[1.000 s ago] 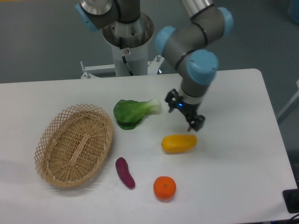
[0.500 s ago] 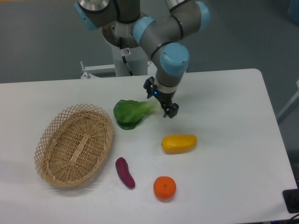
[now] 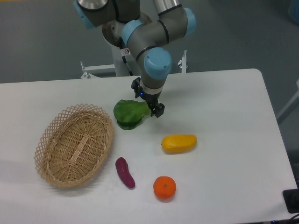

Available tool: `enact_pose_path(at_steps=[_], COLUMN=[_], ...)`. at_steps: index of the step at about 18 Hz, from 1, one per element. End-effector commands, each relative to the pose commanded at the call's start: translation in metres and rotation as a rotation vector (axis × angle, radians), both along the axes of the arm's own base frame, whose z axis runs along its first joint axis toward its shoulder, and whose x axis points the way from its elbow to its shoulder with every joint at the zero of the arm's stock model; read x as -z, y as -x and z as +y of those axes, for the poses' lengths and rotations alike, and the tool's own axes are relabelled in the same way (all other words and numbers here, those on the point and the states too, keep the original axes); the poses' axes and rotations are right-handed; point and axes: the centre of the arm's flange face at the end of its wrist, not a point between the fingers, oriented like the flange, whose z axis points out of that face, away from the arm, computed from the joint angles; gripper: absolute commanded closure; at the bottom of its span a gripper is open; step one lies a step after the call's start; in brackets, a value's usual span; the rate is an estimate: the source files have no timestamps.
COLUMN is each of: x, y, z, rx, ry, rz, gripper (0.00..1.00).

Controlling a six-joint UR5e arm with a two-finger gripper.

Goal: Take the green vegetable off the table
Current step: 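Close the gripper on the leafy end of the bok choy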

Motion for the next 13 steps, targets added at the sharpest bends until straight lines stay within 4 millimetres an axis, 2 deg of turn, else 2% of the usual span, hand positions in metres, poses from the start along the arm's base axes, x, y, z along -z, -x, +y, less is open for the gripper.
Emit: enact_pose_path(at_steps=[5, 10, 13], x=[0.0059, 0.0069, 0.0036], y=[-0.001, 0.0007, 0.0029], z=[0.0037, 0.0044, 0.0061], rx=[0.02, 0.02, 0.02], ry=[0.022, 0.033, 0.028], rz=[0.004, 0.01, 0.016], gripper=[0.0, 0.34, 0.61])
